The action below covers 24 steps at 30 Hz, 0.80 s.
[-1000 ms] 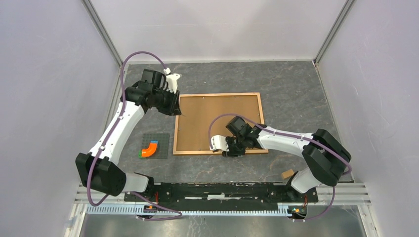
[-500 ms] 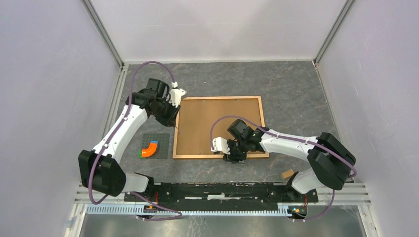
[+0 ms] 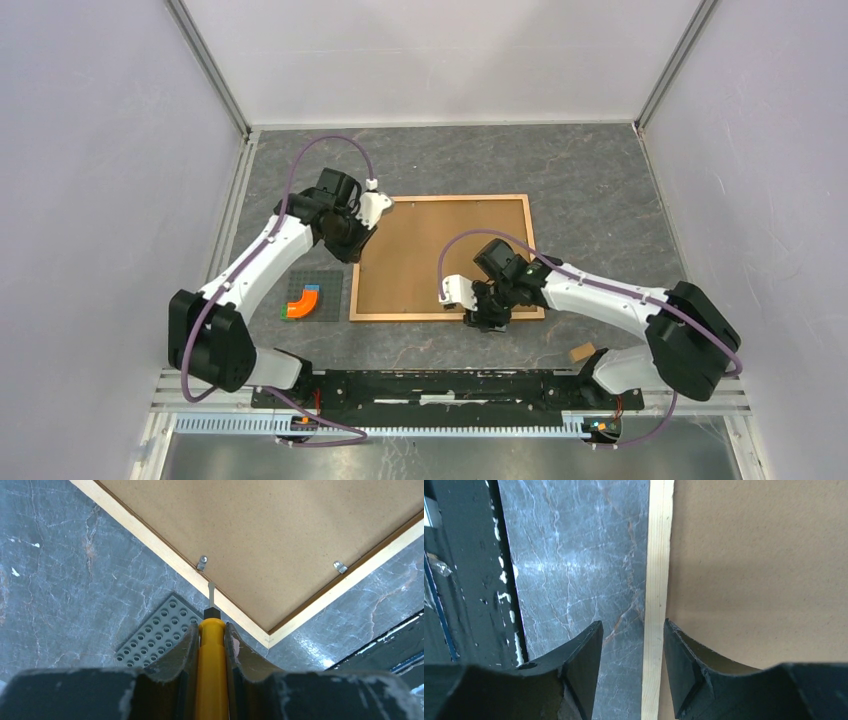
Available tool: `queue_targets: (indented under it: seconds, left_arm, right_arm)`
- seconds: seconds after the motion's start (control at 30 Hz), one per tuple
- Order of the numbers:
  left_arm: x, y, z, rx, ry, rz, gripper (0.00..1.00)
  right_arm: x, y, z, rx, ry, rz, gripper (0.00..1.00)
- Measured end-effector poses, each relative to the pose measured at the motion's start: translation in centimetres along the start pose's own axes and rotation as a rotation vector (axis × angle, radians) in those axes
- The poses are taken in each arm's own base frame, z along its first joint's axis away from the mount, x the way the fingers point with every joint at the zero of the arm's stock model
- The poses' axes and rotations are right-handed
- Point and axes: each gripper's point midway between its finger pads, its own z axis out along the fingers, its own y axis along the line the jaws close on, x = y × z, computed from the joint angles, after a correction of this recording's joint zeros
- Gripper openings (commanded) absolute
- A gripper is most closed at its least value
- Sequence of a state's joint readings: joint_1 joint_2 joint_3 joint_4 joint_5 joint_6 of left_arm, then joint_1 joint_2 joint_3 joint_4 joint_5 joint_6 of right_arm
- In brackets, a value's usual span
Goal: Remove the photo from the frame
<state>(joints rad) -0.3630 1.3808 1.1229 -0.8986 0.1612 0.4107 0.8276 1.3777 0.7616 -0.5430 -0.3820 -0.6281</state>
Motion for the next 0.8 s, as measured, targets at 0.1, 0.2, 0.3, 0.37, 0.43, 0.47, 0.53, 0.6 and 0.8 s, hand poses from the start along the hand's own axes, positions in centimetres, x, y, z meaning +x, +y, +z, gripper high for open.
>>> queue_targets:
  seconds: [0.1, 0.2, 0.3, 0.37, 0.43, 0.47, 0.53, 0.6, 0.8]
  left_arm:
    - [-0.3, 0.1, 0.6, -0.006, 0.001, 0.011, 0.02]
    - [-0.5, 0.3, 1.1, -0.017, 0.007, 0.024, 0.02]
    - [-0.5, 0.3, 1.7, -0.02, 0.023, 0.048, 0.02]
    - [-0.4, 0.5, 2.0, -0.027, 0.038, 0.064, 0.02]
    - [-0.3, 0.6, 2.3, -0.029, 0.047, 0.071, 0.02]
    - [-0.3, 0.7, 2.3, -0.036, 0.051, 0.078, 0.02]
    - [-0.3, 0.9, 2.5, -0.048, 0.054, 0.083, 0.02]
    - [-0.2, 1.0, 2.6, -0.057, 0.057, 0.09, 0.02]
    - [-0.1, 1.1, 3.0, -0.074, 0.068, 0.144, 0.02]
  right_arm:
    - [1.0, 0.4, -0.1, 0.01, 0.017, -0.003, 0.54]
    - [1.7, 0.7, -0.2, 0.02, 0.022, -0.01, 0.54]
    - [1.8, 0.7, -0.2, 0.029, 0.011, -0.023, 0.53]
    - [1.8, 0.7, -0.2, 0.038, 0.001, -0.031, 0.53]
    - [1.9, 0.7, -0.1, 0.047, -0.01, -0.039, 0.52]
    - [1.9, 0.7, -0.1, 0.052, -0.015, -0.045, 0.52]
    - [1.9, 0.6, -0.1, 0.06, -0.02, -0.05, 0.51]
    - [1.9, 0.5, -0.1, 0.066, -0.022, -0.055, 0.51]
    - [2.0, 0.2, -0.1, 0.083, -0.017, -0.055, 0.48]
